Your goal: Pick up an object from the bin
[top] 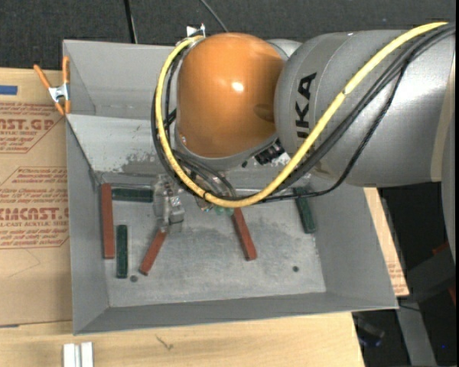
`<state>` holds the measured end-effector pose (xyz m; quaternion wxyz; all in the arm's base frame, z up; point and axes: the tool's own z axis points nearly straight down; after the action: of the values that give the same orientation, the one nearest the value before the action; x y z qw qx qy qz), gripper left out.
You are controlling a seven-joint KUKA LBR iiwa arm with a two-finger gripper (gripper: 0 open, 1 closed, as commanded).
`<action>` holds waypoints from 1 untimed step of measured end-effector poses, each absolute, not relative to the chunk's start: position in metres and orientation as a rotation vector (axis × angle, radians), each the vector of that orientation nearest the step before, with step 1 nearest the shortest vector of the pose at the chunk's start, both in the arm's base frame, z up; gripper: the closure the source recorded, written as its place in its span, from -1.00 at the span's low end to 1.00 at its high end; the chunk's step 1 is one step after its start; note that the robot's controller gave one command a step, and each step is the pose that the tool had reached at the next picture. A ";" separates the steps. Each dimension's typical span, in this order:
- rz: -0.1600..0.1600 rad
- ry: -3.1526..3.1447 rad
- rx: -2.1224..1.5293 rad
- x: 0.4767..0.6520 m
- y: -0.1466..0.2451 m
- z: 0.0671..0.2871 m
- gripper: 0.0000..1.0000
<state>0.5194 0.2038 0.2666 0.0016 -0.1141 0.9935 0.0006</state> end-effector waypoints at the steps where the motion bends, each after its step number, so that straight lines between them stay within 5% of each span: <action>1: 0.005 3.121 -0.268 0.524 0.201 0.225 1.00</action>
Offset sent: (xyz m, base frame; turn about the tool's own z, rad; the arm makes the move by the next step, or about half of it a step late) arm 0.0302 0.0175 -0.0970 0.1669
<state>0.5239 0.2014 0.2249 0.0044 -0.0854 0.9963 0.0017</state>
